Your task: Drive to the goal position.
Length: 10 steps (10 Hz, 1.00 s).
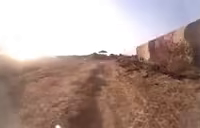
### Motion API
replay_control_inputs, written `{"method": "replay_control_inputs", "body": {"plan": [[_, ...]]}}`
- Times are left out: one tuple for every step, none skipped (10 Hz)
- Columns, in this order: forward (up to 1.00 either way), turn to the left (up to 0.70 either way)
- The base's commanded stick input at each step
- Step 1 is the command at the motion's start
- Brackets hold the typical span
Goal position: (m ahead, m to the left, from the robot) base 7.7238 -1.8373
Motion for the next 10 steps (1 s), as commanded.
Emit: {"method": "replay_control_inputs", "body": {"plan": [[0.70,0.00],[0.70,0.00],[0.69,0.00],[0.69,0.00],[0.69,0.00],[0.69,0.00],[0.69,0.00],[0.69,0.00],[0.69,0.00],[0.69,0.00]]}}
